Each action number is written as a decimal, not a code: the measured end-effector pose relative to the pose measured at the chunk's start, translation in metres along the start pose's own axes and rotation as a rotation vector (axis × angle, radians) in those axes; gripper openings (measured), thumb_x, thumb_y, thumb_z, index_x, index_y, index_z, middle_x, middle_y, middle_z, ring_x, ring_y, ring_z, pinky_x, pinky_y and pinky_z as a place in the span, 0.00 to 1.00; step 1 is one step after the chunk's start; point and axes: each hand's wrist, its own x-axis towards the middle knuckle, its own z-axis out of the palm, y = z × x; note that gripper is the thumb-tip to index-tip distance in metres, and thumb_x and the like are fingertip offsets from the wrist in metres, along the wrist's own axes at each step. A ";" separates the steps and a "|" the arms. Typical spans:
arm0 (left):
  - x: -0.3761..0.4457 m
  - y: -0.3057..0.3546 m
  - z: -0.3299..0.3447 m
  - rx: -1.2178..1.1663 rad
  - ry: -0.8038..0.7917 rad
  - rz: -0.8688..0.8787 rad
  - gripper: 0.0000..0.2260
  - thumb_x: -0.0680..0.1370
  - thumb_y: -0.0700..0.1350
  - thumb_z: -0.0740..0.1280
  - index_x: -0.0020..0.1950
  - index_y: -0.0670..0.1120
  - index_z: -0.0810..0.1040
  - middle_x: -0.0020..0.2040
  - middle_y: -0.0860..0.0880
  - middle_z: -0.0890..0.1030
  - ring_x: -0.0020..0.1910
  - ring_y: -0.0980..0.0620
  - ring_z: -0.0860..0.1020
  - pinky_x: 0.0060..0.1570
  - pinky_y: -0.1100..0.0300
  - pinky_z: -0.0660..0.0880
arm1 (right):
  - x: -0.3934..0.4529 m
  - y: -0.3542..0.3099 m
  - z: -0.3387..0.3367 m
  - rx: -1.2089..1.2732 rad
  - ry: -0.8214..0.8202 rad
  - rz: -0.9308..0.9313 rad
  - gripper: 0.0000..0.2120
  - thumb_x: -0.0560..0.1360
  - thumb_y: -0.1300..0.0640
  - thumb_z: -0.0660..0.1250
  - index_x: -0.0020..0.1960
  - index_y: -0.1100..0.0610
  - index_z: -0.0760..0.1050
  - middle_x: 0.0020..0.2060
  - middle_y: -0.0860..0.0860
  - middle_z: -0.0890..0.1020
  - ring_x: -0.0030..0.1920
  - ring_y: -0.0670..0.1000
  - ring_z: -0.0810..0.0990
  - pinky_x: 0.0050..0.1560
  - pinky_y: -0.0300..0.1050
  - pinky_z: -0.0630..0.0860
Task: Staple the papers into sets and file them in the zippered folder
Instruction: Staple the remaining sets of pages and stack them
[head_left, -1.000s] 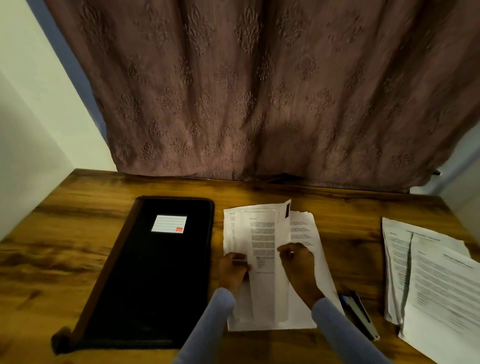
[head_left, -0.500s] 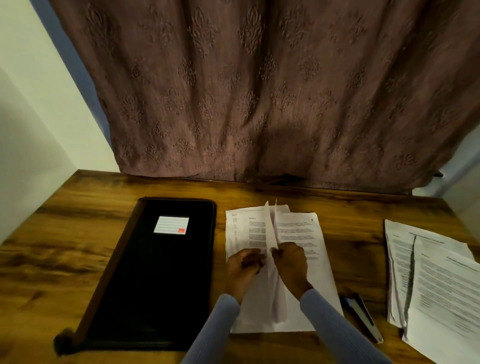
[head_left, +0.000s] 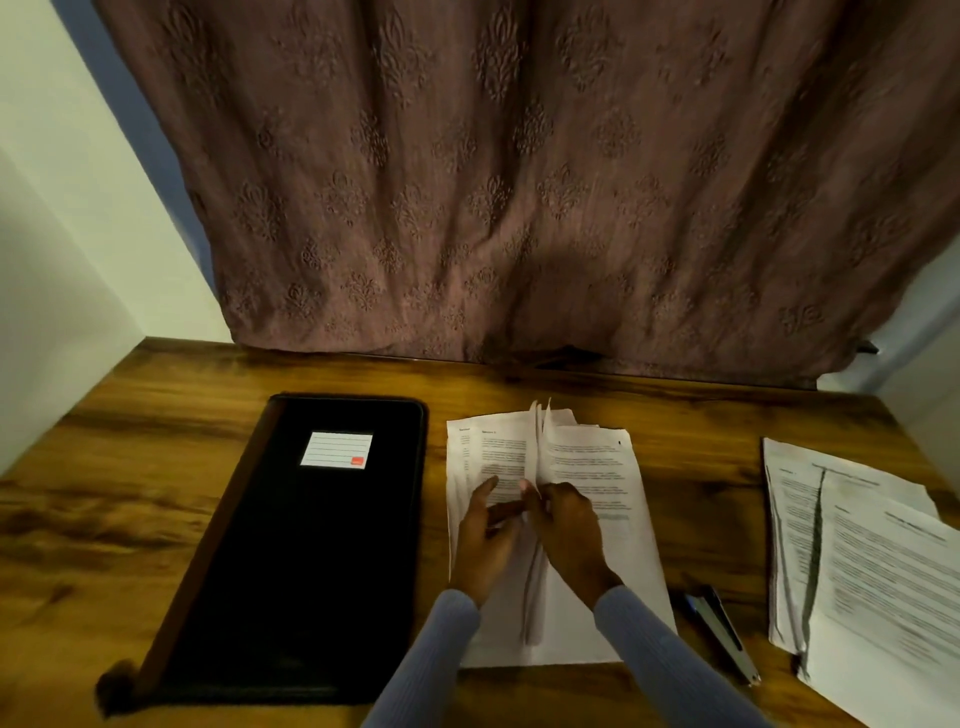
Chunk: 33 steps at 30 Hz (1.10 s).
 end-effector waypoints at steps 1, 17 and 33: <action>-0.002 0.000 0.002 0.016 0.011 0.016 0.17 0.80 0.42 0.60 0.67 0.55 0.65 0.67 0.53 0.69 0.67 0.52 0.68 0.64 0.62 0.66 | 0.002 0.000 0.000 -0.003 -0.004 0.010 0.13 0.77 0.51 0.63 0.52 0.60 0.78 0.48 0.56 0.82 0.49 0.54 0.81 0.52 0.43 0.78; -0.001 0.006 -0.006 0.172 0.109 0.119 0.17 0.82 0.43 0.57 0.70 0.51 0.64 0.62 0.60 0.71 0.56 0.66 0.72 0.52 0.74 0.71 | 0.006 -0.007 0.007 -0.138 -0.050 -0.023 0.19 0.75 0.43 0.61 0.55 0.56 0.78 0.47 0.53 0.83 0.48 0.54 0.82 0.45 0.42 0.78; 0.013 -0.011 -0.013 0.178 0.114 0.110 0.19 0.78 0.48 0.64 0.69 0.48 0.68 0.66 0.46 0.74 0.63 0.45 0.74 0.60 0.50 0.74 | 0.006 -0.008 0.009 -0.184 -0.063 -0.069 0.23 0.75 0.39 0.58 0.52 0.57 0.79 0.47 0.52 0.83 0.48 0.52 0.81 0.47 0.42 0.79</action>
